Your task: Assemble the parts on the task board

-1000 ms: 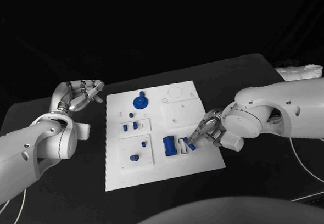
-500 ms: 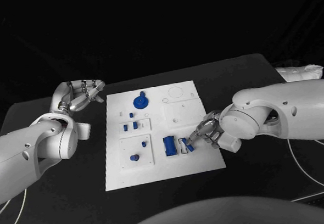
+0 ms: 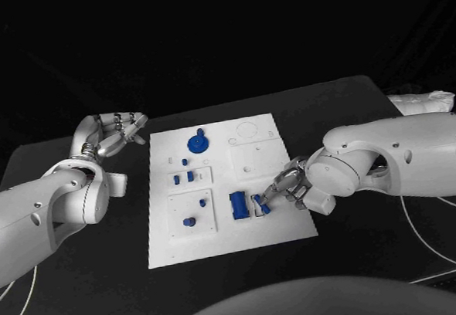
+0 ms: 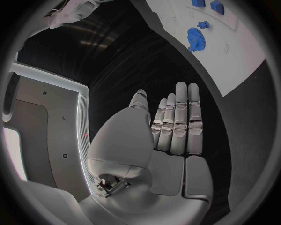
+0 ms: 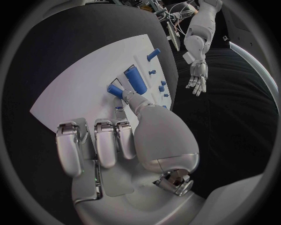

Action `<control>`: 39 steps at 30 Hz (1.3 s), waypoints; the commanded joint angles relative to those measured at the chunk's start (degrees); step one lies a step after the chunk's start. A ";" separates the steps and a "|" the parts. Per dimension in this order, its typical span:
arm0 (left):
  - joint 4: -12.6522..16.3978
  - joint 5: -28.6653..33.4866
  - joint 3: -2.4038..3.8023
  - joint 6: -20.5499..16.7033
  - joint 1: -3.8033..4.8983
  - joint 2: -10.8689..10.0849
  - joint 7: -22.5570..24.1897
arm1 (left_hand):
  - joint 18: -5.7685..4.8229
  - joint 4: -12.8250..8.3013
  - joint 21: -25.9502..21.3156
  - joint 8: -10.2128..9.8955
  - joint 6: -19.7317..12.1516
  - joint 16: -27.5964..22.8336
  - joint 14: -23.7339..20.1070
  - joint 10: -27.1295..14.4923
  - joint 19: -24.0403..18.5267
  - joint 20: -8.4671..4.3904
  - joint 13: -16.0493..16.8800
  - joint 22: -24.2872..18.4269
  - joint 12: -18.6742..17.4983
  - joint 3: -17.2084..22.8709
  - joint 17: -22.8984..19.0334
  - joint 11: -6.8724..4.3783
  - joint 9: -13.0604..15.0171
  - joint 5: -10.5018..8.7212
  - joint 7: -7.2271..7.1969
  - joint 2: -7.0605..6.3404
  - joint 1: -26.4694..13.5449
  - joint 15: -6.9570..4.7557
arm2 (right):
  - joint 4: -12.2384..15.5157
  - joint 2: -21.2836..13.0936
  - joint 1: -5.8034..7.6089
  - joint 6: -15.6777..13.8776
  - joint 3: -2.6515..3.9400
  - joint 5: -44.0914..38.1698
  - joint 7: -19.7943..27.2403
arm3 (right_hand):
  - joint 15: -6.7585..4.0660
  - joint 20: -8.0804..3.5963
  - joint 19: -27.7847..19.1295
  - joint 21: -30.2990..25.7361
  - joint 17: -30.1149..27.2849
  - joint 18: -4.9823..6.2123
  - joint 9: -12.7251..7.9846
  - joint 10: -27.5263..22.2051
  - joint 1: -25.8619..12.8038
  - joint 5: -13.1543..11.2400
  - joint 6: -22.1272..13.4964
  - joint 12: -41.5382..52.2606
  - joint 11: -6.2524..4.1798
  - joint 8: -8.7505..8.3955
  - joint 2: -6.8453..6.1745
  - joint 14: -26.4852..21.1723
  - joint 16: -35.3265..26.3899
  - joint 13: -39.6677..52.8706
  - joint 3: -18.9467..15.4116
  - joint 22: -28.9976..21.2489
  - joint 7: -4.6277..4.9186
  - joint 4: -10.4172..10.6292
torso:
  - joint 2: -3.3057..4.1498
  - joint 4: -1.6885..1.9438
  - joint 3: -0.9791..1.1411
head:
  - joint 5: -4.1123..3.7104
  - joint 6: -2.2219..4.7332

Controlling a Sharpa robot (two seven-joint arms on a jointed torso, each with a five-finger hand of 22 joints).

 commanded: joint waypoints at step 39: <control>0.24 -0.21 0.04 0.55 0.04 -0.06 0.26 | 0.69 -0.08 -0.36 0.20 -0.04 -0.39 0.02 -0.28 0.55 -0.12 0.09 -0.23 0.11 -0.65 -0.12 0.14 0.10 0.17 -0.15 0.64 0.10 0.35 | -0.16 0.68 -0.08 1.59 -0.01 -0.93 -1.55 | -0.40 -0.54 6.00 0.26 15.08 -0.39 -1.97 6.01 -4.82 -3.59 -0.16 0.16 0.08 -1.84 -1.16 6.07 0.23 15.02 -2.60 15.09 0.39 3.05 | 0.01 0.00 0.01 | 0.11 0.01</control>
